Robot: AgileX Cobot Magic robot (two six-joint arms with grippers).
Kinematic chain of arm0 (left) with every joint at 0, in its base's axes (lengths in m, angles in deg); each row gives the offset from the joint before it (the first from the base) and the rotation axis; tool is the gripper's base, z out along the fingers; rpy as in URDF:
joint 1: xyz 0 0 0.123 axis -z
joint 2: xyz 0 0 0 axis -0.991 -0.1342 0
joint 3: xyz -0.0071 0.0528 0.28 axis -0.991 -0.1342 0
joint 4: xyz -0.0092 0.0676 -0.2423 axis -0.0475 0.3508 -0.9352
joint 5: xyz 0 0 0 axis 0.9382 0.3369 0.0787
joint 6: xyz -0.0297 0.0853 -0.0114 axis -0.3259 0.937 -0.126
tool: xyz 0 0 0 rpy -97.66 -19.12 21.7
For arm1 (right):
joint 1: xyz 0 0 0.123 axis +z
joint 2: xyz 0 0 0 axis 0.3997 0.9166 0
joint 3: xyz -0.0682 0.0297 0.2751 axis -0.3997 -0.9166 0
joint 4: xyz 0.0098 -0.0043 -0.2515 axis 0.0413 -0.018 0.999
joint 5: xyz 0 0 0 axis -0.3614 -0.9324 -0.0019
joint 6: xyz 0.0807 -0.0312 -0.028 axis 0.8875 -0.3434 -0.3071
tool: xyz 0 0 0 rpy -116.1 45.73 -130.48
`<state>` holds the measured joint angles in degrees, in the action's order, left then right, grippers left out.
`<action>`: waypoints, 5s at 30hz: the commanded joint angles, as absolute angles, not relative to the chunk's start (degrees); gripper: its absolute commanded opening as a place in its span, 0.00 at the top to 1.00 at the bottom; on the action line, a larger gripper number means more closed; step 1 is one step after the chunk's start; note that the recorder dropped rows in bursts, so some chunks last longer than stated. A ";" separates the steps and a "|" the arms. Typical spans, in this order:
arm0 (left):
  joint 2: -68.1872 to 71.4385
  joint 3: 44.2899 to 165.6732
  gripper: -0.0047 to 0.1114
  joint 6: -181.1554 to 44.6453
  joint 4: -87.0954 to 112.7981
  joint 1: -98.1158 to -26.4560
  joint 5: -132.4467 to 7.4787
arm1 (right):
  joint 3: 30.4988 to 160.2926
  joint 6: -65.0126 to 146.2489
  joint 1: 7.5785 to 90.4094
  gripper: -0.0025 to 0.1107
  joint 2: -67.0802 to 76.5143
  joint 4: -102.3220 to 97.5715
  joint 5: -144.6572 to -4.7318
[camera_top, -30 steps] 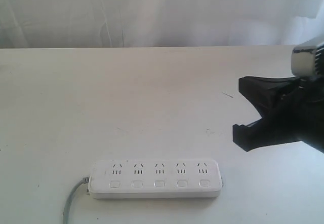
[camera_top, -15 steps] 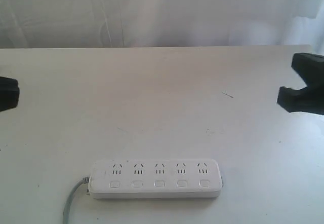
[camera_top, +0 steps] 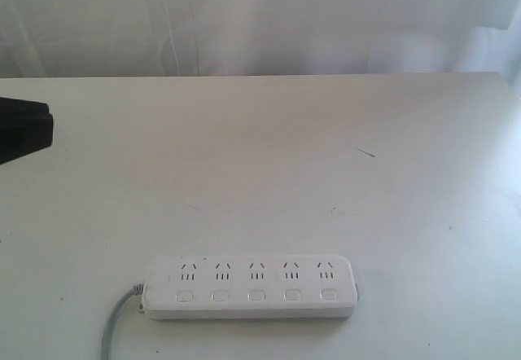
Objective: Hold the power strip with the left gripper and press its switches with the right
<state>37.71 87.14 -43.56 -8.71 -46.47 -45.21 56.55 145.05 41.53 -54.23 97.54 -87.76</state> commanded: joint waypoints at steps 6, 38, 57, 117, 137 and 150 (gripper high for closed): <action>38.08 86.82 0.96 -43.40 -9.84 -46.22 -42.62 | 55.03 143.89 41.19 0.98 -62.25 97.57 -86.15; 38.08 86.74 0.96 -41.88 -10.69 -46.22 -39.37 | 30.50 143.89 26.29 0.98 -67.08 97.57 -83.33; 38.08 79.64 0.96 -40.84 -11.11 -46.22 -39.25 | 30.50 144.51 26.29 0.98 -67.08 97.57 -67.84; 60.26 44.29 0.96 -140.36 71.75 -78.97 -63.48 | 30.50 144.51 26.29 0.98 -67.08 97.57 -78.48; 58.68 44.29 0.96 -109.16 40.89 -78.85 -70.15 | 30.50 144.51 26.29 0.98 -67.08 97.57 -78.32; 58.68 44.29 0.96 -85.92 16.28 -78.85 -60.79 | 30.50 144.51 26.29 0.98 -67.08 97.57 -78.32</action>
